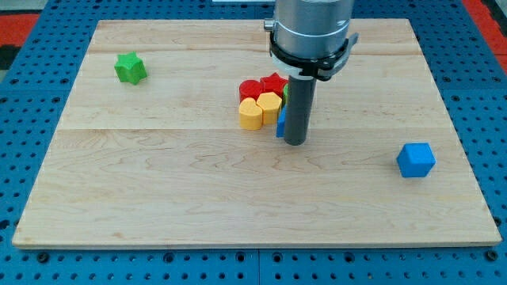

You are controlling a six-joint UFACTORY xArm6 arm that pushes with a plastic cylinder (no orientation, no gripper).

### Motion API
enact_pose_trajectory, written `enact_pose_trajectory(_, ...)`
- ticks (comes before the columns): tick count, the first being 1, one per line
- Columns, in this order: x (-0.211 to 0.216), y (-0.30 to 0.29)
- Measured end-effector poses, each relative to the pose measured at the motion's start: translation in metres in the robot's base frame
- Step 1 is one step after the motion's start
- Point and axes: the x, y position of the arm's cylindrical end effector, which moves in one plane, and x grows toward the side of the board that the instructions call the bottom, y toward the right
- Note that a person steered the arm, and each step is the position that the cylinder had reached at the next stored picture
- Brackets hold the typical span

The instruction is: Move the blue cube closer to the yellow heart

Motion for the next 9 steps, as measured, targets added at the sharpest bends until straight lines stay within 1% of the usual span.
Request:
enact_pose_trajectory(2,-0.016,0.0)
enact_pose_trajectory(3,-0.011,0.028)
enact_pose_trajectory(5,-0.01,0.135)
enact_pose_trajectory(6,0.005,0.184)
enact_pose_trajectory(7,0.045,0.206)
enact_pose_trajectory(8,0.082,0.205)
enact_pose_trajectory(9,0.075,0.197)
